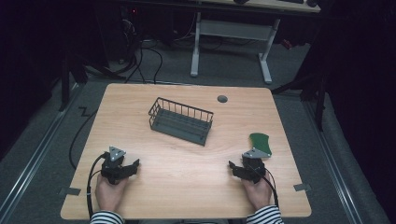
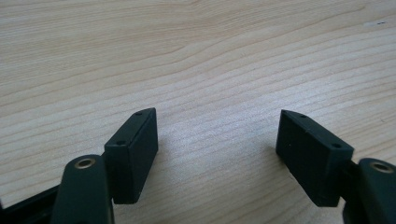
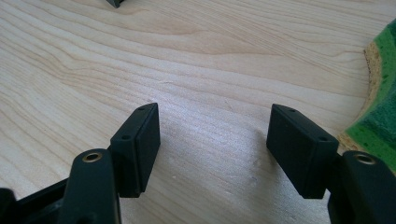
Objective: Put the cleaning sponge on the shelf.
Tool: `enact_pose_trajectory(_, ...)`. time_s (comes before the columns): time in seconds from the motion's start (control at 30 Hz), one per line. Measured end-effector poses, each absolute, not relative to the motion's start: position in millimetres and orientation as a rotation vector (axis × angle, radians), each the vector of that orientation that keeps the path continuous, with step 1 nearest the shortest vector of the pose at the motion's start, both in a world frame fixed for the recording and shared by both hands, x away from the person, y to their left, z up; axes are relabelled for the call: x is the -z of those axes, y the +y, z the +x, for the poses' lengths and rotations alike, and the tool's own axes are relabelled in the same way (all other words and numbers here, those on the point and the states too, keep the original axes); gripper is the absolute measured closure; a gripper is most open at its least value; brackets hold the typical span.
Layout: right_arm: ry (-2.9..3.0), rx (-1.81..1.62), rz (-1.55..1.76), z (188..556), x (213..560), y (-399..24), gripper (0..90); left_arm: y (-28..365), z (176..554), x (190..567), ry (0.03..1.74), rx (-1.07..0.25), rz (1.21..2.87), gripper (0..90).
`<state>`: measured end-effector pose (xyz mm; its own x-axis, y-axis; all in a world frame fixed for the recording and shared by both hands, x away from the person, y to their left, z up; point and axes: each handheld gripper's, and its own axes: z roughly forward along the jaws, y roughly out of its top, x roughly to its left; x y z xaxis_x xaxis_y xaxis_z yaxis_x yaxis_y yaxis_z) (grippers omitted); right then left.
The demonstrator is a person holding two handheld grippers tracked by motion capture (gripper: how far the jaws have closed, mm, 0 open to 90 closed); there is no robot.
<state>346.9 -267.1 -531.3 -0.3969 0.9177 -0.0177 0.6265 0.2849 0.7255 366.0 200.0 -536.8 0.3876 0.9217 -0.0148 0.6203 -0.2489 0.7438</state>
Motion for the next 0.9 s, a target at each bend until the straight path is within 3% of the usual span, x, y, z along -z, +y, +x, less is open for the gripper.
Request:
enact_pose_trajectory(0.47,2.128,-0.9,1.382,346,531,-267,35.5,200,366,537,1.321,-0.57,1.97,30.6)
enact_pose_trajectory(0.67,2.136,-0.884,1.393,345,528,-267,47.2,200,366,537,1.32,-0.569,1.972,30.7)
enact_pose_trajectory(0.9,2.164,-0.903,1.341,347,518,-257,49.8,201,366,537,1.323,-0.563,1.962,30.8)
